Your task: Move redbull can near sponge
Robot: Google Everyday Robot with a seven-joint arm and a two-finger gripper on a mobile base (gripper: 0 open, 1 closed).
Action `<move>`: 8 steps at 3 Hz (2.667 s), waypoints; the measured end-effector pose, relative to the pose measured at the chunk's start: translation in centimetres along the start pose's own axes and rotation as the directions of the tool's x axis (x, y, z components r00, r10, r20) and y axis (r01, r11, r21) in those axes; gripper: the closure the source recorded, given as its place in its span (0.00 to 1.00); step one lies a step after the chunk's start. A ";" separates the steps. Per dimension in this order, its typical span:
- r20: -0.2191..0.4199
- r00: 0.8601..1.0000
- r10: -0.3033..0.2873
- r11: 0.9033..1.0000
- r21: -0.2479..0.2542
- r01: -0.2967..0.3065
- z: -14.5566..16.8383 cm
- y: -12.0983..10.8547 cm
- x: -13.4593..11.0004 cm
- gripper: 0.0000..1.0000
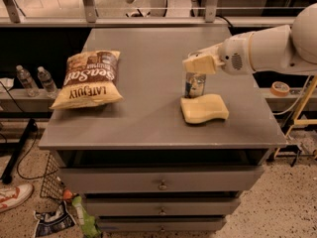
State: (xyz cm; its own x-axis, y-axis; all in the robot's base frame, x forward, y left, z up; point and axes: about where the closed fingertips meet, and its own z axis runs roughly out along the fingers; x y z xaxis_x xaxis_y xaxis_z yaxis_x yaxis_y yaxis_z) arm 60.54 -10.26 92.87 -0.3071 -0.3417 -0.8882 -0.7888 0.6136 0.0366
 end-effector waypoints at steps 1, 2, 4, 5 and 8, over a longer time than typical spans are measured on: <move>0.005 1.000 0.013 1.000 0.022 -0.013 -0.6 -0.4 0.7 1.00; 0.008 1.000 0.024 0.999 0.038 -0.024 -1.1 -0.6 1.2 1.00; 0.006 1.000 0.019 0.999 0.030 -0.019 -0.7 -0.3 1.0 0.59; 0.006 1.000 0.017 0.999 0.027 -0.017 -0.6 -0.1 0.9 0.36; 0.027 1.000 -0.016 0.994 0.109 0.013 -3.5 -1.3 -0.1 0.00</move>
Offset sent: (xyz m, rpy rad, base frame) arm -0.0061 -0.0289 -0.0086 0.0114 0.0005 -0.0775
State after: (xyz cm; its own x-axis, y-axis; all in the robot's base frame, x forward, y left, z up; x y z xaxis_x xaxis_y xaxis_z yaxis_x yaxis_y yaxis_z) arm 59.72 -13.50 94.47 -0.2798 -0.3325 -0.9006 -0.7298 0.6832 -0.0255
